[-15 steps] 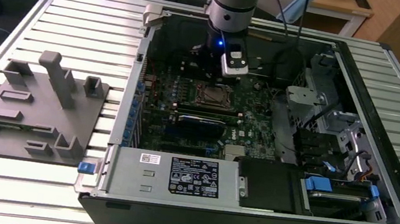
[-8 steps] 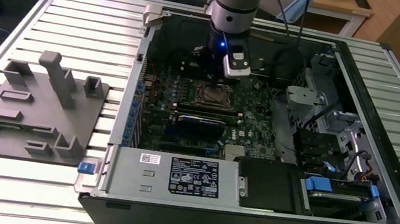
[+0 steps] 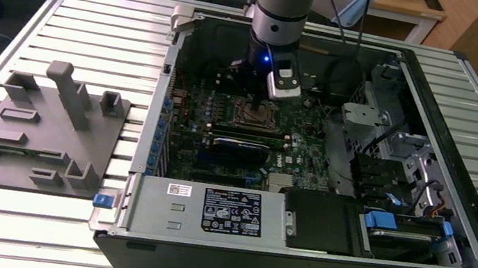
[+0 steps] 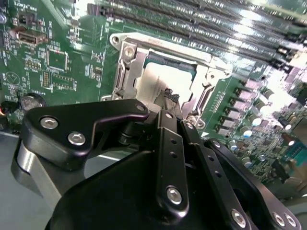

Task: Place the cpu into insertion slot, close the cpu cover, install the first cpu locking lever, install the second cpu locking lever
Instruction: 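Install the first cpu locking lever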

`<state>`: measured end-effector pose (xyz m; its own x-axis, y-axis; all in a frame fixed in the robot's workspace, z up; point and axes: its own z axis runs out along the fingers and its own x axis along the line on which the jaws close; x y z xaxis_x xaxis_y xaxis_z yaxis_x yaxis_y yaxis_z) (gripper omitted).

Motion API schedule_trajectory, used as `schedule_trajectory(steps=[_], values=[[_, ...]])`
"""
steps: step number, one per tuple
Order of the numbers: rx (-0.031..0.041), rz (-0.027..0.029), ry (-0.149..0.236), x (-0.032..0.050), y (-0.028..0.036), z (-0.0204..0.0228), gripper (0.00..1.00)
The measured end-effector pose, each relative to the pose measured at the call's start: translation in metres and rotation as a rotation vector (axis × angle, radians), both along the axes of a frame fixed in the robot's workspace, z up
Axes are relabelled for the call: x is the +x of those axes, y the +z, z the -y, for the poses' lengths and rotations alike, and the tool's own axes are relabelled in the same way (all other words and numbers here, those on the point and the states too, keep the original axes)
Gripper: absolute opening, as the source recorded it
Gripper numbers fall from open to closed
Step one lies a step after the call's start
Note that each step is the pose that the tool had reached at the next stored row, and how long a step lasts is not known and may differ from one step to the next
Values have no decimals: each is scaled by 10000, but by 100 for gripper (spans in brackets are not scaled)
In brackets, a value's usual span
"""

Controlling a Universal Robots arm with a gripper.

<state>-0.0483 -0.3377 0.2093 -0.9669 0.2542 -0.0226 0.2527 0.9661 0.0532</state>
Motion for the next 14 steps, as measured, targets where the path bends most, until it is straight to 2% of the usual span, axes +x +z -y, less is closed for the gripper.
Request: schedule_trajectory(steps=[2,7,14], values=[[13,-2,4,0,8,2,10],[61,-4,22,0,94,2,10],[82,-6,815,0,86,2,10]])
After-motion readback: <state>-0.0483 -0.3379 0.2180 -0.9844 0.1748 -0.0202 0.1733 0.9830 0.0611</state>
